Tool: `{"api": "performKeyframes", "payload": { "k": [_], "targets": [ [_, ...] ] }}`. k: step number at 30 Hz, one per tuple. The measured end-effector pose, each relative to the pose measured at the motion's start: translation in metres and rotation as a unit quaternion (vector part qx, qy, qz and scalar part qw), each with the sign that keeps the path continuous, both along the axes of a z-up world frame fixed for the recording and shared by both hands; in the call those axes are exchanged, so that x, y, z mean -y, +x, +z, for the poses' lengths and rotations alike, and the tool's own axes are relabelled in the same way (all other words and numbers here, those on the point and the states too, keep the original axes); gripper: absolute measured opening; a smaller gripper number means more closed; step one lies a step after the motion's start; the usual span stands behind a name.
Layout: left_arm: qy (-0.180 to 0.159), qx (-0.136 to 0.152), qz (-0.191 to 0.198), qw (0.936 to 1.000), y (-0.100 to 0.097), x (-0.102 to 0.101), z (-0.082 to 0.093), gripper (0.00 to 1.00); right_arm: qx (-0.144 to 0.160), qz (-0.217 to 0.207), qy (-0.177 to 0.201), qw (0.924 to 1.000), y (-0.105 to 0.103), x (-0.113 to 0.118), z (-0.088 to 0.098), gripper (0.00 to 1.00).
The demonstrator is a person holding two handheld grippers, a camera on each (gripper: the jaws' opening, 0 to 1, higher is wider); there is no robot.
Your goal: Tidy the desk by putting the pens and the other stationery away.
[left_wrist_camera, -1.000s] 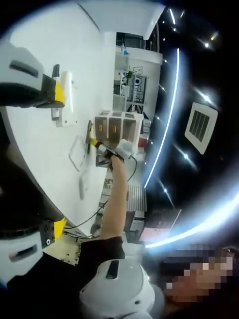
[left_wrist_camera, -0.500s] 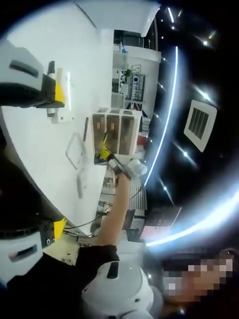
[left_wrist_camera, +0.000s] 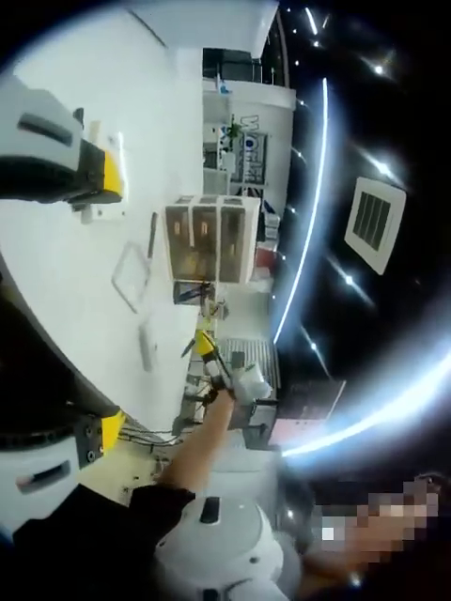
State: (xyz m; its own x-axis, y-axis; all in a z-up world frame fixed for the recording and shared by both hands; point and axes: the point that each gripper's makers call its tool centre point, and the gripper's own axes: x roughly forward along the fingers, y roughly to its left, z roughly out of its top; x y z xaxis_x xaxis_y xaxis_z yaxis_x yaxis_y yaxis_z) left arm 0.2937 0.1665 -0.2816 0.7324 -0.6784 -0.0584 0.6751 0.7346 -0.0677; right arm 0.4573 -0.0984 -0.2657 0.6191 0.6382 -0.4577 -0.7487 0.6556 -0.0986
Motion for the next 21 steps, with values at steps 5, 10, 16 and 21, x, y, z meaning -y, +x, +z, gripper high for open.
{"api": "performKeyframes", "payload": {
  "k": [5, 10, 16, 21],
  "targets": [
    [0.005, 0.003, -0.005, 1.0, -0.001, 0.008, 0.002, 0.87, 0.023, -0.043, 0.059, 0.9971, -0.018, 0.038, 0.002, 0.04],
    [0.008, 0.0, -0.006, 1.0, -0.001, 0.01, 0.001, 0.87, 0.046, -0.088, 0.105, 0.9895, -0.042, 0.072, -0.002, 0.04],
    [0.009, 0.0, -0.003, 1.0, 0.001, 0.009, 0.001, 0.87, 0.083, -0.125, 0.154, 0.9766, -0.075, 0.09, 0.003, 0.04],
    [0.009, -0.005, -0.004, 0.9999, 0.006, 0.01, -0.003, 0.87, 0.129, -0.137, 0.204, 0.9606, -0.096, 0.083, 0.016, 0.04]
  ]
}}
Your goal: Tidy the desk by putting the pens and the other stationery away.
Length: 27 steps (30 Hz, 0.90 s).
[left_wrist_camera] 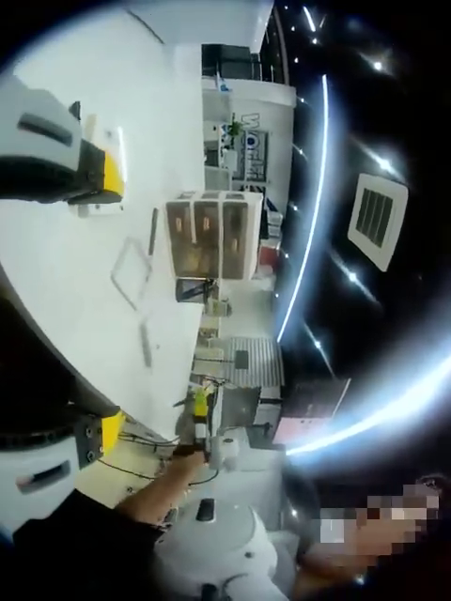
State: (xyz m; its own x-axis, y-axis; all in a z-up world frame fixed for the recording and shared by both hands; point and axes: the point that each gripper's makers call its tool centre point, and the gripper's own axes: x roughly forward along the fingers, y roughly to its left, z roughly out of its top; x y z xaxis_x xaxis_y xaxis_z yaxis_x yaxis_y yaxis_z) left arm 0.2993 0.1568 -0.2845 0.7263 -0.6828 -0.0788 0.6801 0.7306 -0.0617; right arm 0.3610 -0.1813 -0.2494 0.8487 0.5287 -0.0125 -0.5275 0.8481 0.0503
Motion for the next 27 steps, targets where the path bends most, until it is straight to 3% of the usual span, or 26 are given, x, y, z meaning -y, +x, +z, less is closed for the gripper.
{"api": "performKeyframes", "payload": {
  "k": [4, 11, 19, 27],
  "targets": [
    [0.002, -0.001, -0.005, 1.0, 0.001, 0.002, 0.0, 0.87, 0.02, -0.013, 0.015, 0.9996, -0.007, -0.006, 0.005, 0.04],
    [-0.001, 0.001, -0.006, 1.0, 0.003, 0.0, 0.0, 0.87, 0.036, -0.017, 0.034, 0.9986, 0.002, -0.009, 0.018, 0.04],
    [-0.008, -0.002, -0.002, 1.0, 0.003, -0.004, -0.004, 0.87, 0.039, -0.023, 0.045, 0.9979, 0.038, -0.005, 0.033, 0.04],
    [-0.013, -0.001, 0.004, 0.9999, 0.003, -0.01, -0.005, 0.87, 0.052, -0.029, 0.045, 0.9972, 0.086, -0.004, 0.057, 0.04]
  ]
}}
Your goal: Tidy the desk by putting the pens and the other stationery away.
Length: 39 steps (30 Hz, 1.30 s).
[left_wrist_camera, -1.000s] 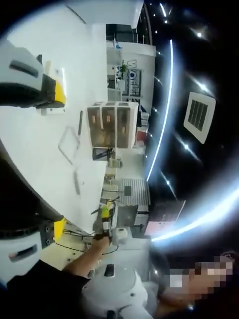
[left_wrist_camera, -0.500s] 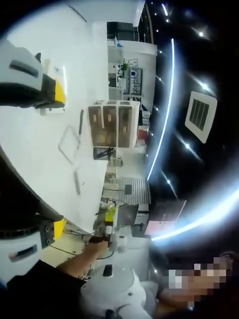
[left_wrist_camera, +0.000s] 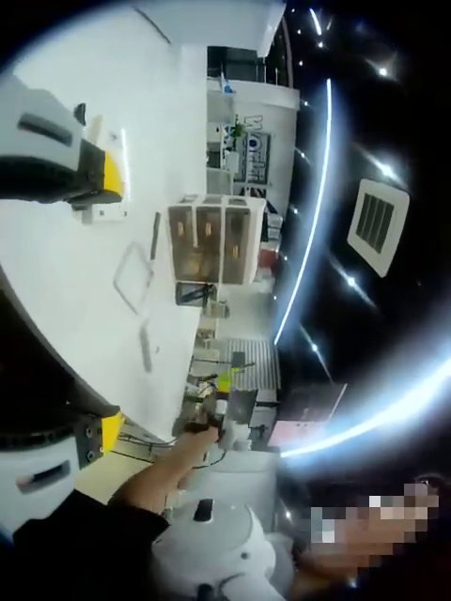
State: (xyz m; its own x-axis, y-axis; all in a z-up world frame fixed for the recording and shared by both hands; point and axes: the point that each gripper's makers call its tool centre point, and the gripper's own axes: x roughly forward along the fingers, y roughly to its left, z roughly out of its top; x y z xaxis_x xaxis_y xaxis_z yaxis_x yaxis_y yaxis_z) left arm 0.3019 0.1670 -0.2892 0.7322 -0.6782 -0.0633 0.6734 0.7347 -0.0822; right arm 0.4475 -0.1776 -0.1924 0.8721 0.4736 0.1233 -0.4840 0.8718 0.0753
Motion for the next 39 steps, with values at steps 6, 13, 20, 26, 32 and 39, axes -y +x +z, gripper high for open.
{"api": "performKeyframes", "payload": {
  "k": [6, 13, 20, 26, 32, 39],
  "targets": [
    [-0.004, 0.0, 0.003, 1.0, -0.001, -0.004, 0.0, 0.87, 0.004, -0.002, 0.01, 0.9999, 0.038, 0.0, 0.017, 0.04],
    [-0.005, 0.002, 0.004, 1.0, -0.003, -0.006, 0.0, 0.87, 0.01, -0.017, 0.01, 0.9998, 0.082, 0.005, 0.032, 0.04],
    [-0.008, -0.001, 0.01, 0.9999, -0.006, -0.011, -0.003, 0.87, 0.004, -0.037, 0.015, 0.9992, 0.128, 0.009, 0.034, 0.04],
    [-0.008, 0.003, 0.016, 0.9998, -0.009, -0.015, 0.001, 0.87, -0.009, -0.054, 0.022, 0.9982, 0.167, 0.019, 0.033, 0.04],
    [-0.006, 0.004, 0.025, 0.9997, -0.009, -0.024, 0.004, 0.87, -0.01, -0.064, 0.021, 0.9977, 0.199, 0.017, 0.037, 0.04],
    [-0.002, 0.0, 0.034, 0.9994, -0.007, -0.032, 0.005, 0.87, -0.013, -0.071, 0.024, 0.9971, 0.236, 0.011, 0.042, 0.04]
  ]
}}
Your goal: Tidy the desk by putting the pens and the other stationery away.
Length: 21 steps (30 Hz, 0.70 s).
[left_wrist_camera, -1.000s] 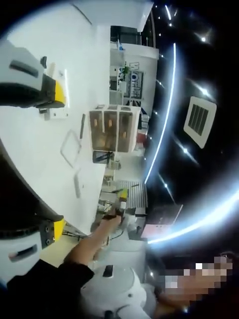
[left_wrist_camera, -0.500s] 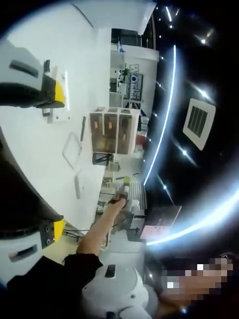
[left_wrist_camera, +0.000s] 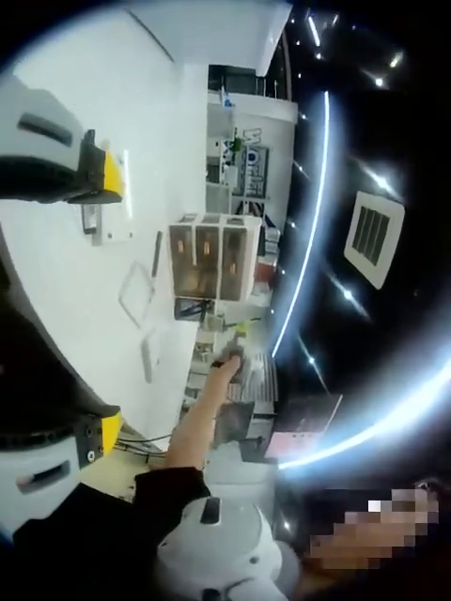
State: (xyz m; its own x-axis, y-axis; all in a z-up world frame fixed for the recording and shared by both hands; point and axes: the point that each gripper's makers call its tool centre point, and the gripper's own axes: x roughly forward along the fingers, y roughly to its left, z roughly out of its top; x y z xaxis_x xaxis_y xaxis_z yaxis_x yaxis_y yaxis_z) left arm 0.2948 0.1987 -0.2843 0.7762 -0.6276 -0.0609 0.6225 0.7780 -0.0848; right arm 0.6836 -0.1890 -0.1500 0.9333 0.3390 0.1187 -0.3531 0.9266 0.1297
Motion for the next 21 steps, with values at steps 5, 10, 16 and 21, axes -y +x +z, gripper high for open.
{"api": "performKeyframes", "payload": {
  "k": [5, 10, 16, 21],
  "targets": [
    [0.002, -0.001, -0.002, 1.0, 0.0, 0.001, 0.0, 0.87, -0.007, -0.01, -0.013, 0.9998, 0.022, -0.002, -0.001, 0.04],
    [0.004, 0.001, 0.0, 1.0, 0.0, 0.002, 0.002, 0.87, -0.014, -0.019, -0.021, 0.9995, 0.034, 0.002, -0.002, 0.04],
    [0.005, -0.001, 0.003, 1.0, -0.002, 0.003, -0.001, 0.87, -0.017, -0.023, -0.02, 0.9994, 0.037, 0.009, -0.006, 0.04],
    [0.007, -0.003, 0.002, 1.0, -0.002, 0.005, -0.002, 0.87, -0.021, -0.026, -0.032, 0.999, 0.04, 0.011, -0.014, 0.05]
  ]
}}
